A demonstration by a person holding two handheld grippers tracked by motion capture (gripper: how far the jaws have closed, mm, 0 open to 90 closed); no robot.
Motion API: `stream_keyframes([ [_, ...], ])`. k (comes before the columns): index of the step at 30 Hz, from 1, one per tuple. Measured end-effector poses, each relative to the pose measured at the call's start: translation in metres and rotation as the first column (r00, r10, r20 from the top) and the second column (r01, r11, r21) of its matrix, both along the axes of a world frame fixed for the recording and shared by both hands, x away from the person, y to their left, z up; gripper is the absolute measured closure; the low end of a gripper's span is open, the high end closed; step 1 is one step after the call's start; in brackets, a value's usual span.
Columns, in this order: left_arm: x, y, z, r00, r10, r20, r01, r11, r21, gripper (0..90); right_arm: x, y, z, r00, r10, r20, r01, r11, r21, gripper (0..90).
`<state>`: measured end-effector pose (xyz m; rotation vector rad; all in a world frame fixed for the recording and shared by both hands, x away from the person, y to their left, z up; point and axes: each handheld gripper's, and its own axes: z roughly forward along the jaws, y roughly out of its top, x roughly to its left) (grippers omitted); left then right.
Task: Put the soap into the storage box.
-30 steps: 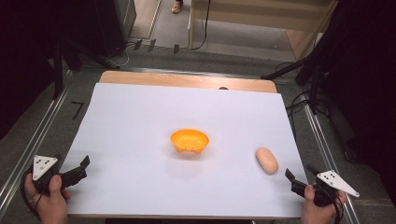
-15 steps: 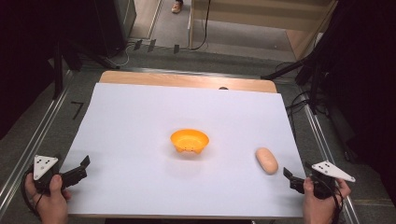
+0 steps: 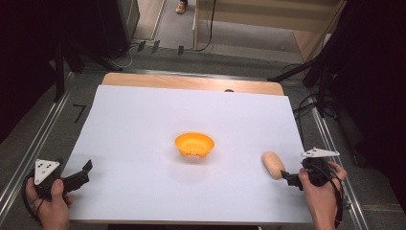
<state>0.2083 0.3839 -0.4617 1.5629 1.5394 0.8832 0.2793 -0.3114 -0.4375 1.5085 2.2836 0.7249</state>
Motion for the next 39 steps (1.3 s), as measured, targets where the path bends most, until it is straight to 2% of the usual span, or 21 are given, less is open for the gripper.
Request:
stream_keyframes([
  [3, 0.000, 0.000, 0.000, 1.0000, -0.001, 0.003, 0.001, 1.0000, -0.001, 6.8, 0.008, 0.008, 0.002, 0.9986, 0.013, -0.051, -0.014, 1.000, -0.019, 2.5],
  [6, 0.000, 0.000, 0.000, 1.0000, -0.002, 0.001, 0.002, 1.0000, -0.001, 6.7, 0.017, 0.017, 0.005, 0.9929, 0.025, -0.117, -0.029, 0.999, -0.035, 1.0],
  [8, 0.000, 0.000, 0.000, 1.0000, -0.003, -0.001, 0.003, 1.0000, -0.002, 6.7, 0.023, 0.023, 0.005, 0.9839, 0.032, -0.176, -0.039, 0.998, -0.039, 0.9],
  [10, 0.000, 0.000, 0.000, 1.0000, -0.002, -0.001, 0.002, 1.0000, -0.004, 6.7, 0.028, 0.030, 0.004, 0.9772, 0.023, -0.211, -0.035, 0.998, -0.050, 0.0],
  [11, 0.000, 0.000, 0.000, 1.0000, -0.002, -0.001, 0.002, 1.0000, -0.004, 6.7, 0.028, 0.030, 0.004, 0.9772, 0.023, -0.211, -0.035, 0.998, -0.050, 0.0],
  [12, 0.001, 0.001, 0.000, 1.0000, -0.004, -0.005, 0.004, 1.0000, -0.003, 6.7, 0.034, 0.036, 0.004, 0.9713, 0.015, -0.237, -0.033, 0.997, -0.072, 0.0],
  [17, 0.001, 0.000, 0.000, 1.0000, -0.005, -0.008, 0.005, 1.0000, -0.004, 6.7, 0.044, 0.048, 0.003, 0.9608, -0.016, -0.277, -0.013, 0.994, -0.105, 0.0],
  [20, 0.001, 0.001, 0.000, 0.9999, -0.005, -0.009, 0.005, 1.0000, -0.006, 6.8, 0.049, 0.053, 0.002, 0.9591, -0.036, -0.281, -0.003, 0.991, -0.137, 3.3],
  [23, 0.002, 0.000, 0.000, 0.9999, -0.005, -0.011, 0.005, 1.0000, -0.007, 6.8, 0.051, 0.055, 0.001, 0.9558, -0.038, -0.292, -0.001, 0.991, -0.133, 5.0],
  [24, 0.002, 0.000, 0.000, 0.9999, -0.006, -0.013, 0.005, 1.0000, -0.007, 6.7, 0.054, 0.057, -0.002, 0.9515, -0.053, -0.303, 0.012, 0.991, -0.134, 7.3],
  [26, 0.002, 0.000, 0.000, 0.9999, -0.006, -0.015, 0.005, 1.0000, -0.006, 6.8, 0.056, 0.058, -0.004, 0.9504, -0.067, -0.304, 0.030, 0.992, -0.126, 8.7],
  [28, 0.003, 0.000, 0.000, 0.9998, -0.007, -0.019, 0.007, 0.9999, -0.007, 6.8, 0.058, 0.060, -0.008, 0.9429, -0.089, -0.321, 0.053, 0.992, -0.119, 10.2],
  [32, 0.003, 0.001, 0.000, 0.9997, -0.010, -0.021, 0.010, 0.9999, -0.007, 6.8, 0.061, 0.063, -0.013, 0.9329, -0.140, -0.332, 0.100, 0.986, -0.136, 21.1],
  [33, 0.003, 0.001, 0.000, 0.9997, -0.010, -0.021, 0.010, 0.9999, -0.007, 6.8, 0.061, 0.064, -0.013, 0.9311, -0.139, -0.337, 0.099, 0.986, -0.134, 28.0],
  [34, 0.003, 0.001, 0.000, 0.9997, -0.010, -0.021, 0.010, 0.9999, -0.008, 6.8, 0.061, 0.064, -0.013, 0.9311, -0.139, -0.337, 0.099, 0.986, -0.134, 28.0],
  [35, 0.003, 0.001, 0.000, 0.9996, -0.012, -0.024, 0.012, 0.9999, -0.008, 6.8, 0.062, 0.065, -0.015, 0.9299, -0.128, -0.345, 0.085, 0.987, -0.136, 31.7],
  [39, 0.003, 0.001, 0.000, 0.9995, -0.012, -0.028, 0.012, 0.9999, -0.010, 6.8, 0.063, 0.063, -0.015, 0.9285, -0.109, -0.355, 0.065, 0.989, -0.135, 32.0],
])
